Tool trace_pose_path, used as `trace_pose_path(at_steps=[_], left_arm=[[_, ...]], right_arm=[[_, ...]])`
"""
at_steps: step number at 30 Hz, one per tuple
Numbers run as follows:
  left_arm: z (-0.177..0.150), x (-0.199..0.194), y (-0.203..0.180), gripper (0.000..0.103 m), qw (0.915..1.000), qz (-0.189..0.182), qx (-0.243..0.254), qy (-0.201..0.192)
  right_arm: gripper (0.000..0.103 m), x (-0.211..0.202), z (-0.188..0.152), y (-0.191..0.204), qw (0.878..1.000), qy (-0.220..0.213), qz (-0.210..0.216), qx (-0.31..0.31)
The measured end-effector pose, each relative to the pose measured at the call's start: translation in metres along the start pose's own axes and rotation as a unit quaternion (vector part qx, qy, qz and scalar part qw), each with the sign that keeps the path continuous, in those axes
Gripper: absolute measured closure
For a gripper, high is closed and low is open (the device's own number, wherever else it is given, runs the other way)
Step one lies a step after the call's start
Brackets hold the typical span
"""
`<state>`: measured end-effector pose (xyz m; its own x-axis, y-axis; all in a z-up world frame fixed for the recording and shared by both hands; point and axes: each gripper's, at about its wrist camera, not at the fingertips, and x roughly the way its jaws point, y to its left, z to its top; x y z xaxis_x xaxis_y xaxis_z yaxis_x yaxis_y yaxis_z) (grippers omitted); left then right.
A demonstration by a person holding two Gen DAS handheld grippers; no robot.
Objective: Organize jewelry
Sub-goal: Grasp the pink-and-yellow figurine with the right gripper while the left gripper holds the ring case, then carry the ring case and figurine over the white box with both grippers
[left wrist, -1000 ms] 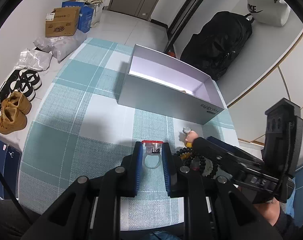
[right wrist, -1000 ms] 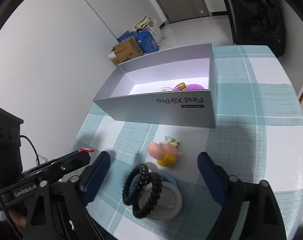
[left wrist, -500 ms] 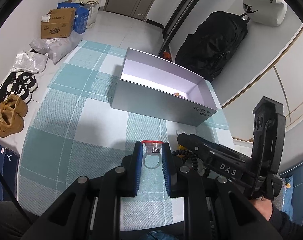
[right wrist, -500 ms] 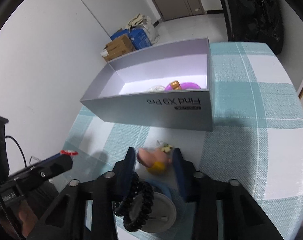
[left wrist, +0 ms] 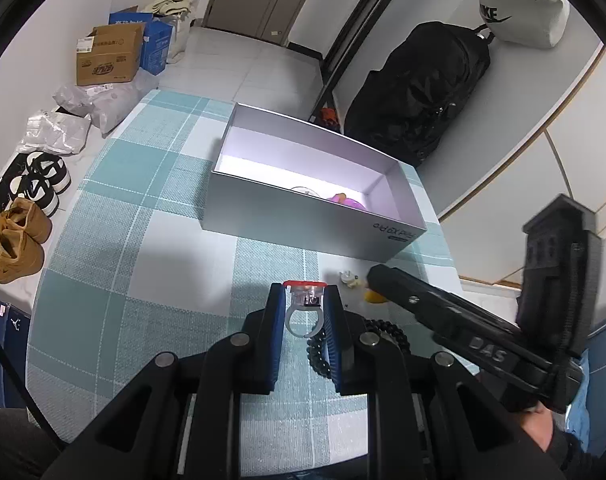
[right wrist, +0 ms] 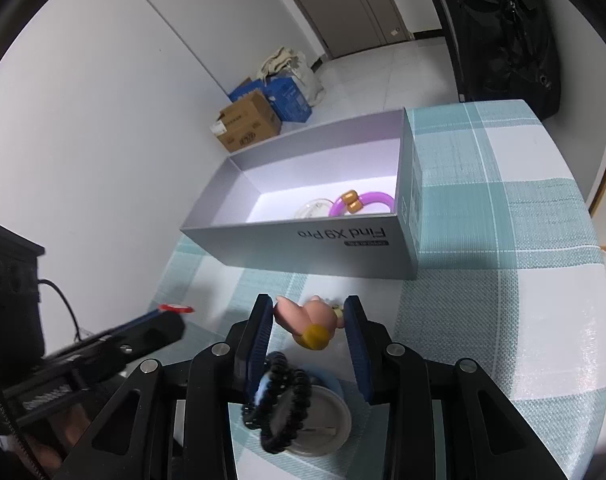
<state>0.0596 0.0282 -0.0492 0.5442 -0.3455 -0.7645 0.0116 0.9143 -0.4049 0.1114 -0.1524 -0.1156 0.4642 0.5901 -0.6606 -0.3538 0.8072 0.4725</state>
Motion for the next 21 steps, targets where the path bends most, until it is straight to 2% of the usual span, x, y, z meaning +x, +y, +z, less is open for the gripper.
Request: trace_pose_path(at_steps=[11,18,21], left_arm=[[0.013,-0.007,-0.014,0.089,0.9995,-0.013,0.015,-0.024],[0.041,-0.008,-0.023,0.089,0.9980,-0.015,0.038,-0.048],[0.051,-0.003,-0.024,0.089,0.9979,-0.016,0.041,-0.047]], right_arm=[[0.068,-0.028,0.014,0.019,0.998,-0.038,0.042,-0.026],[0.068,-0.040,0.044,0.029,0.995,-0.063,0.054,-0.051],[0.068,-0.041,0.056,0.025,0.995,-0.065,0.057,-0.049]])
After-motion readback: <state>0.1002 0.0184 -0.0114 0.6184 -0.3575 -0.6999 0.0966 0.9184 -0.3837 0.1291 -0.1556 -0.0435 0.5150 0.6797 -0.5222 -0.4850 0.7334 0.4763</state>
